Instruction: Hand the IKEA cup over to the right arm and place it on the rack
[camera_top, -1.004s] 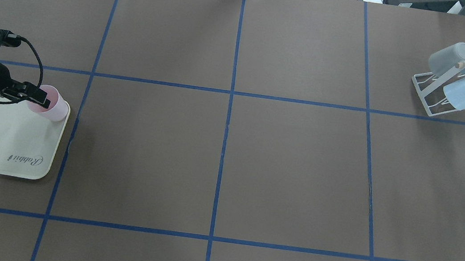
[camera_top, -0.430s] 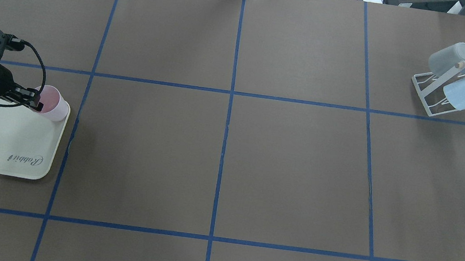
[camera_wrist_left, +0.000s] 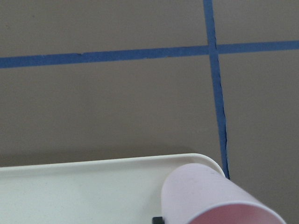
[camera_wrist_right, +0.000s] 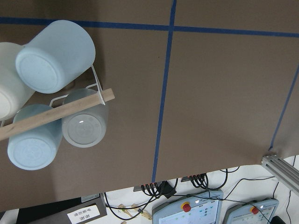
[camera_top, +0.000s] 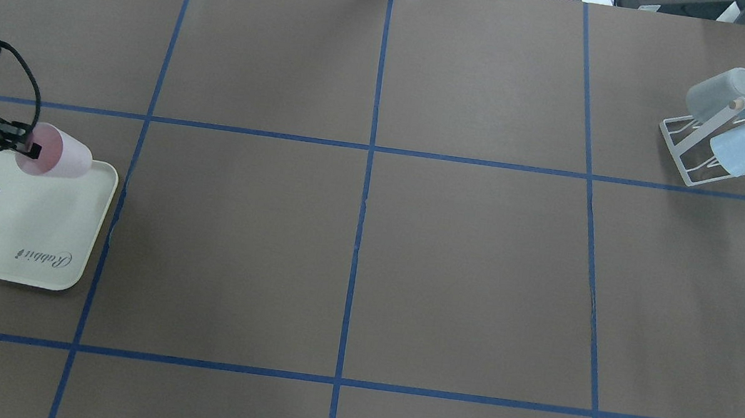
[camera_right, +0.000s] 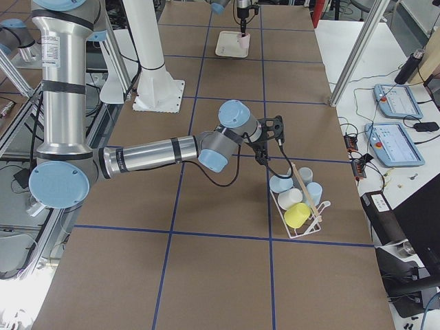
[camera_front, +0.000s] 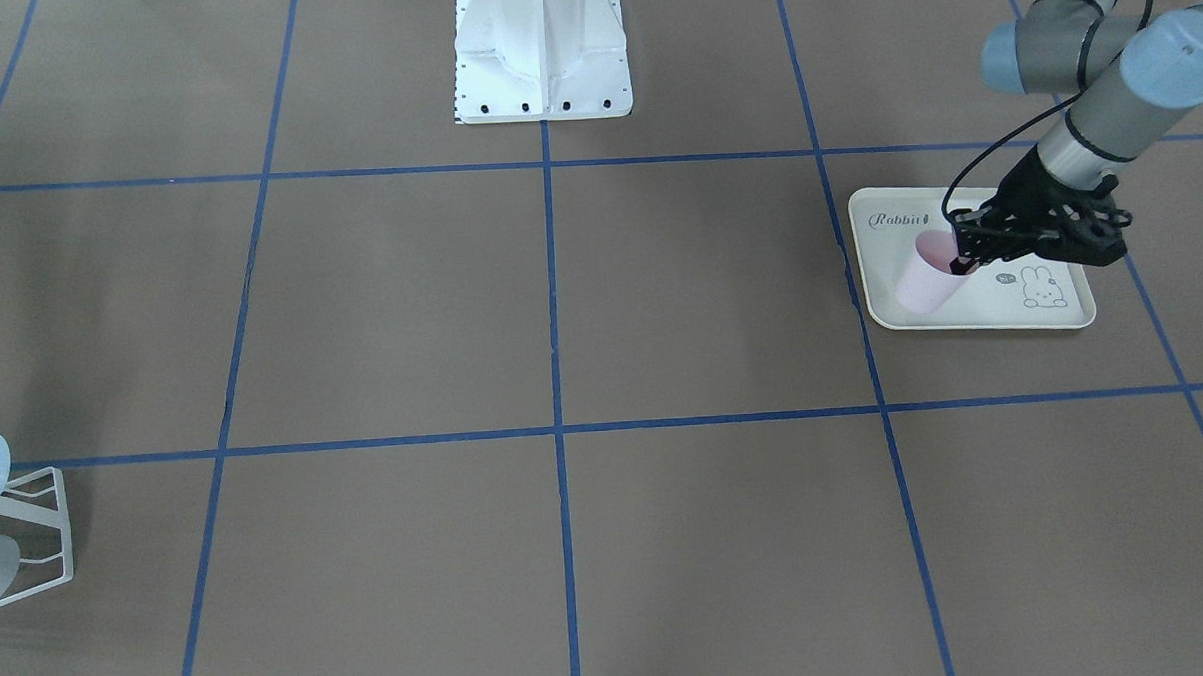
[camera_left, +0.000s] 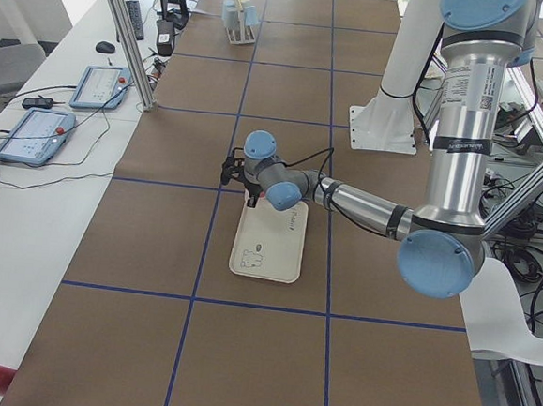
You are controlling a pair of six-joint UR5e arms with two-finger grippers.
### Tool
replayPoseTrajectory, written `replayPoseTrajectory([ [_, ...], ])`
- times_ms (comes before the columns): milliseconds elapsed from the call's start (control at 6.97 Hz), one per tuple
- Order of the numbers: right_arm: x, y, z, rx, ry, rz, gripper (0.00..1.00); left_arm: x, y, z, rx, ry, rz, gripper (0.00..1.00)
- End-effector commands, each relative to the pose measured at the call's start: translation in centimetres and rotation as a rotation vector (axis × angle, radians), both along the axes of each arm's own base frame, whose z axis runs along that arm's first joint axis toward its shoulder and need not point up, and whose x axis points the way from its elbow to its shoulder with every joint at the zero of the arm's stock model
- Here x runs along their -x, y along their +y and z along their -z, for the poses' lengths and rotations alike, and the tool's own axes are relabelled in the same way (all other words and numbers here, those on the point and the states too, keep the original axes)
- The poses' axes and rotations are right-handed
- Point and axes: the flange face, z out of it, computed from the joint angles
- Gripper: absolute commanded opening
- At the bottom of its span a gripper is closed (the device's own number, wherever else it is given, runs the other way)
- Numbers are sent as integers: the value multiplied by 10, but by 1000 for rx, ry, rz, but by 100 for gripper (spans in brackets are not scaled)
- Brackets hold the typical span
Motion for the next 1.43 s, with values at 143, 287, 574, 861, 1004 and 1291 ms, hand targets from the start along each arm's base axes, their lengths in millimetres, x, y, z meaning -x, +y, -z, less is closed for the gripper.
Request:
replayPoseTrajectory([
  [143, 16, -2, 12, -6, -18, 22, 100, 45, 21, 102, 4, 95, 121, 0],
  [287, 39, -2, 22, 40, -60, 34, 100, 21, 8, 165, 84, 242, 198, 0],
  [574, 82, -4, 59, 129, -217, 1, 100, -86, 28, 276, 245, 517, 221, 0],
  [861, 114, -5, 109, 278, -432, -33, 100, -147, 70, 332, 400, 899, 303, 0],
  [1004, 131, -2, 128, 319, -509, -25, 100, -170, 87, 334, 461, 1132, 340, 0],
  [1291, 155, -2, 206, 461, -718, 0, 100, -187, 103, 315, 529, 1403, 364, 0],
])
